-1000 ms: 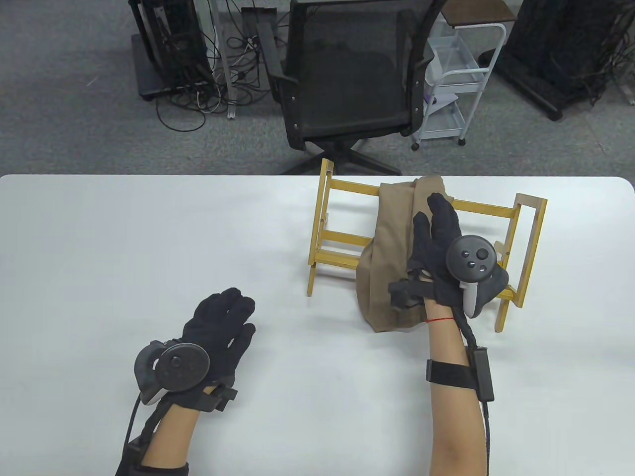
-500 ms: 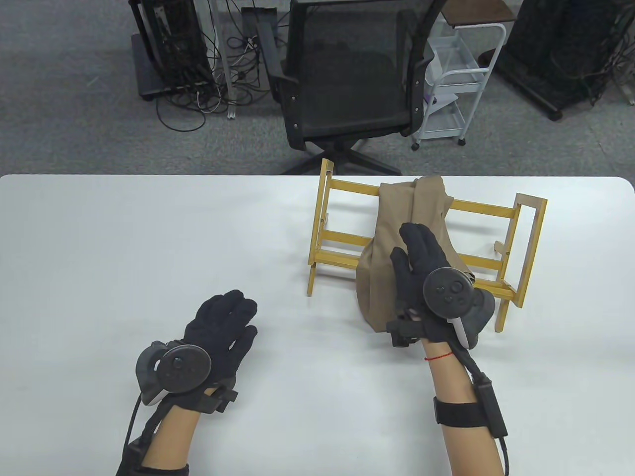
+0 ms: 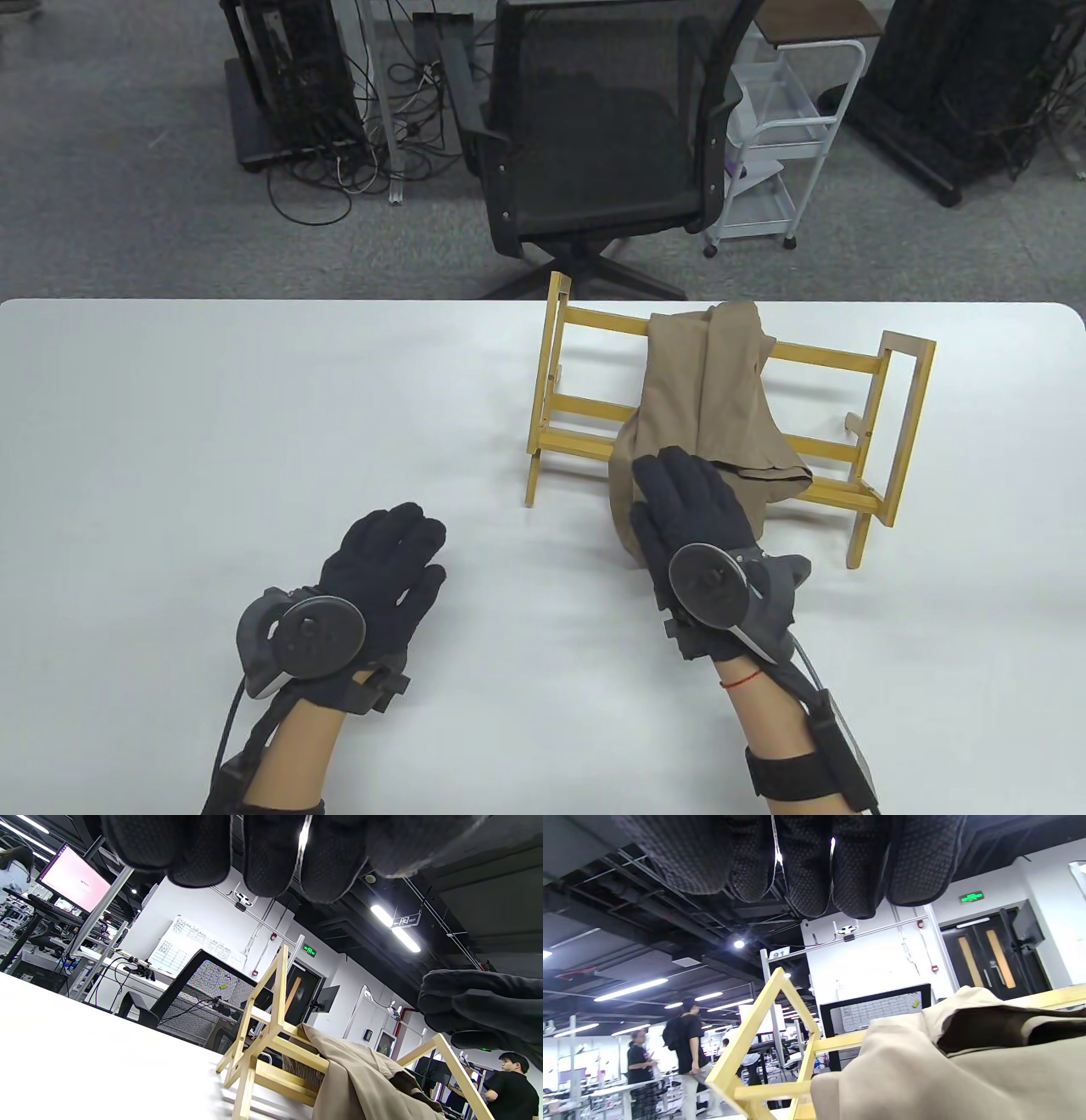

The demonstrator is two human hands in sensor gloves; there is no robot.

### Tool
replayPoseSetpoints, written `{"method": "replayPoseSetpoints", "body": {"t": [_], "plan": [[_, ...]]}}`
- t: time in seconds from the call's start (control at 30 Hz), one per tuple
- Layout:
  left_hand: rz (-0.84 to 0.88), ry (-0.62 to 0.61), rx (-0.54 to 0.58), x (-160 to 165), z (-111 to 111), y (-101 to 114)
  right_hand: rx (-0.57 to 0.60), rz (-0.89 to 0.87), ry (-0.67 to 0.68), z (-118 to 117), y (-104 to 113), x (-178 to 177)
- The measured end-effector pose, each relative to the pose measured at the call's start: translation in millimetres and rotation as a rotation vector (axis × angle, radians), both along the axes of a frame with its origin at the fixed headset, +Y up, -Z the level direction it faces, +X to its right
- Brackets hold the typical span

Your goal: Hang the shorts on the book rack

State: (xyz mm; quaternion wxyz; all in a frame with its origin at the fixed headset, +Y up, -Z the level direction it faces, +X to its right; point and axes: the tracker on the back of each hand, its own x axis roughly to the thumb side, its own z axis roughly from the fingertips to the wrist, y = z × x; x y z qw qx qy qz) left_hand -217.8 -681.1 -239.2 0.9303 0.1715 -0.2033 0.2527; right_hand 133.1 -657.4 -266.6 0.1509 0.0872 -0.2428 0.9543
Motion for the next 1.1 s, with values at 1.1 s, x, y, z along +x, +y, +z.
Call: {"method": "replayPoseSetpoints", "body": {"t": [1.1], "plan": [[-0.033, -0.020, -0.050, 9.3, 5.5, -6.7, -0.118, 0.162, 0.223, 38.6, -50.0, -42.9]]}}
